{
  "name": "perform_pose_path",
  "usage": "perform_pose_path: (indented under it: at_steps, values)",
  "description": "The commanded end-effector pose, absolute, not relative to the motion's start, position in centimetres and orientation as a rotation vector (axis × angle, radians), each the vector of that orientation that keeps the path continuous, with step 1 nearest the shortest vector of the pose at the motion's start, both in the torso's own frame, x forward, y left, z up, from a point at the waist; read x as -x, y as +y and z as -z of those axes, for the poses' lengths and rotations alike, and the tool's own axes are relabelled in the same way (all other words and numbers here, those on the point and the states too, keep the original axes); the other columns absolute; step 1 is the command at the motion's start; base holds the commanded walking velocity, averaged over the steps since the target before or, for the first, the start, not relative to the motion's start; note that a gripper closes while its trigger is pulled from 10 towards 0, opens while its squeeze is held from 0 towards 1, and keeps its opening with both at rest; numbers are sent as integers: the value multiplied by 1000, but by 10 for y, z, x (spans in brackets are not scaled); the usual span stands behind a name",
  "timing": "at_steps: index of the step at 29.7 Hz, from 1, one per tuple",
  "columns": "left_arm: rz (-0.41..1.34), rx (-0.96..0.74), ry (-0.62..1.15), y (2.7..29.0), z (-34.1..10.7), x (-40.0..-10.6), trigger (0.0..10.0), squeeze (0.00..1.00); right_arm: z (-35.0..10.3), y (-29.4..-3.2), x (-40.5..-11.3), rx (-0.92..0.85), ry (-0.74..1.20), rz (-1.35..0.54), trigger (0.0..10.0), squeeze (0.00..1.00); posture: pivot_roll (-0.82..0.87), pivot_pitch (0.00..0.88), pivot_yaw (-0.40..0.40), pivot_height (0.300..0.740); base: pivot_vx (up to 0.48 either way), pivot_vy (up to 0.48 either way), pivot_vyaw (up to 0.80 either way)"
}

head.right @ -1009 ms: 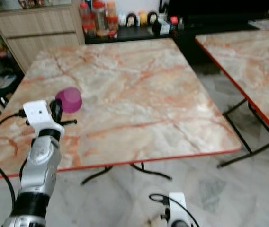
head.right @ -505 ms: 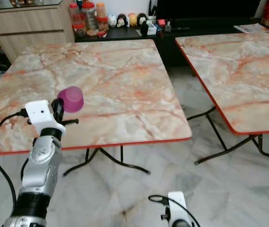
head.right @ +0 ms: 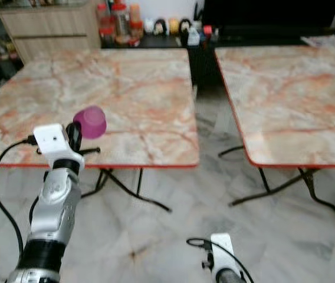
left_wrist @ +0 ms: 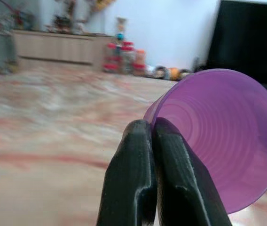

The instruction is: Setting the table

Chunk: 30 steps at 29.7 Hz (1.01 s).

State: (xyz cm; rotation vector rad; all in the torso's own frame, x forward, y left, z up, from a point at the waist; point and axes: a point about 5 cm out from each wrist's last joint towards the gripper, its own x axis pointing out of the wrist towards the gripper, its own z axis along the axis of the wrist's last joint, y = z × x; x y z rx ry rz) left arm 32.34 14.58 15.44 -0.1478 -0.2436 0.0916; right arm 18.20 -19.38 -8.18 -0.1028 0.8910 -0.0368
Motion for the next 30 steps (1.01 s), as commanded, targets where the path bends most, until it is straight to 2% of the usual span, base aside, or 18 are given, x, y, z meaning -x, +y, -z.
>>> perform_pose_path:
  at_steps: [1, 16, 17, 22, 30]
  values:
    - [-87, 129, -262, 148, -159, -324, 10000, 0, 81, -191, -184, 92, 887, 38, 10000, 0, 78, 0, 36, 740, 0, -428, 0]
    - [-60, 123, -240, 143, -154, -321, 10000, 0, 86, -196, -172, 86, 908, 64, 10000, 0, 48, 3, 53, 740, 0, -426, 0]
    - [-55, 116, -245, 143, -156, -323, 10000, 0, 86, -196, -173, 76, 903, 77, 10000, 0, 45, 27, 55, 740, 0, -428, 0]
    - [-56, 116, -245, 144, -157, -324, 10000, 0, 86, -197, -172, 70, 903, 89, 10000, 0, 43, 34, 58, 740, 0, -428, 0]
    - [-18, 151, -253, 140, -158, -323, 10000, 0, 86, -200, -170, 64, 906, 114, 10000, 0, 44, 62, 60, 740, 30, 0, 0]
